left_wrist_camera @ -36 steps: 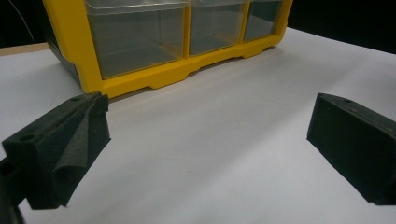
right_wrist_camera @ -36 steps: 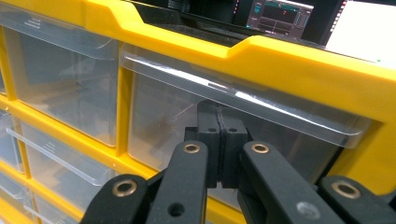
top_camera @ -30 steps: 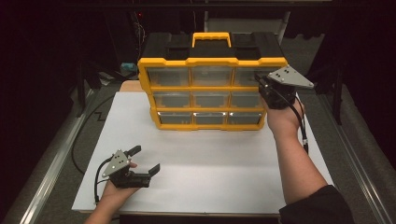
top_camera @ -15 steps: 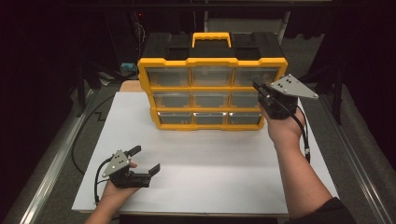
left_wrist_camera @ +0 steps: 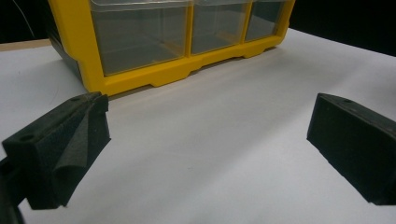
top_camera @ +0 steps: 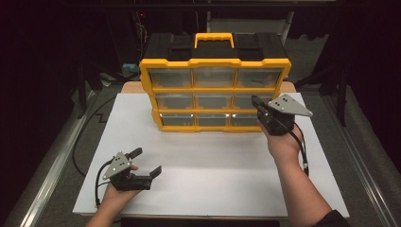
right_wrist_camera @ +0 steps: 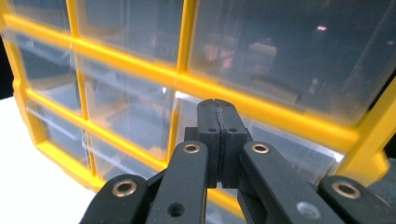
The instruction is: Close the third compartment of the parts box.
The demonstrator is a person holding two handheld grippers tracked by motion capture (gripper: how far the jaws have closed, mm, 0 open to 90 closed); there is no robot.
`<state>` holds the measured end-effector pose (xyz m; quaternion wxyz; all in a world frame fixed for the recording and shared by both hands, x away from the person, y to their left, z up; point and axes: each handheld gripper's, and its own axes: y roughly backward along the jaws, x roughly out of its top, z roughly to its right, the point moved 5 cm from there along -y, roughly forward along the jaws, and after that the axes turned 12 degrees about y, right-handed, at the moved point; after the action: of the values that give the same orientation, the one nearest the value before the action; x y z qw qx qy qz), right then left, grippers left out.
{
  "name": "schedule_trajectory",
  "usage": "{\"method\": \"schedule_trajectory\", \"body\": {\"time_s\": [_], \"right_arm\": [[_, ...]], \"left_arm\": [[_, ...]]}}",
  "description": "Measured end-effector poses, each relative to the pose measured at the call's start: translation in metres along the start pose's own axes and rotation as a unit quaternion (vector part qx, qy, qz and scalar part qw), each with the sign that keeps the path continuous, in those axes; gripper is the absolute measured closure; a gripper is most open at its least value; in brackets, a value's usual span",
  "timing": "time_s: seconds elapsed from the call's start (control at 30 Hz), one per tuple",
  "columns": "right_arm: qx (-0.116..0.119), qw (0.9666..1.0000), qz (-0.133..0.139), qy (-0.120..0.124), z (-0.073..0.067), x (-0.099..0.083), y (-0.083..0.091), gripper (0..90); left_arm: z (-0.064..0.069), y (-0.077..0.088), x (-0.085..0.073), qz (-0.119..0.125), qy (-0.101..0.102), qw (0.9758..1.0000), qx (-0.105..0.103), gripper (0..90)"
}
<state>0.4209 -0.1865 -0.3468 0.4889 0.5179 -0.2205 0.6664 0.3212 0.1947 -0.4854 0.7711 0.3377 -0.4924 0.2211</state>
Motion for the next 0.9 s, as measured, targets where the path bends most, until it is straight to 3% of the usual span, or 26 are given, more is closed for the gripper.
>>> {"method": "schedule_trajectory", "body": {"time_s": [0.5, 0.9], "right_arm": [[0.029, 0.9983, -0.045, -0.023, -0.03, -0.065, 0.001, 90.0], [0.042, 0.9968, -0.057, -0.038, -0.047, -0.102, 0.022, 90.0]], "left_arm": [[0.0, 0.0, 0.0, -0.001, 0.0, 1.0, 0.0, 0.4], [-0.001, 0.0, 0.0, -0.001, 0.0, 1.0, 0.004, 0.4]]}}
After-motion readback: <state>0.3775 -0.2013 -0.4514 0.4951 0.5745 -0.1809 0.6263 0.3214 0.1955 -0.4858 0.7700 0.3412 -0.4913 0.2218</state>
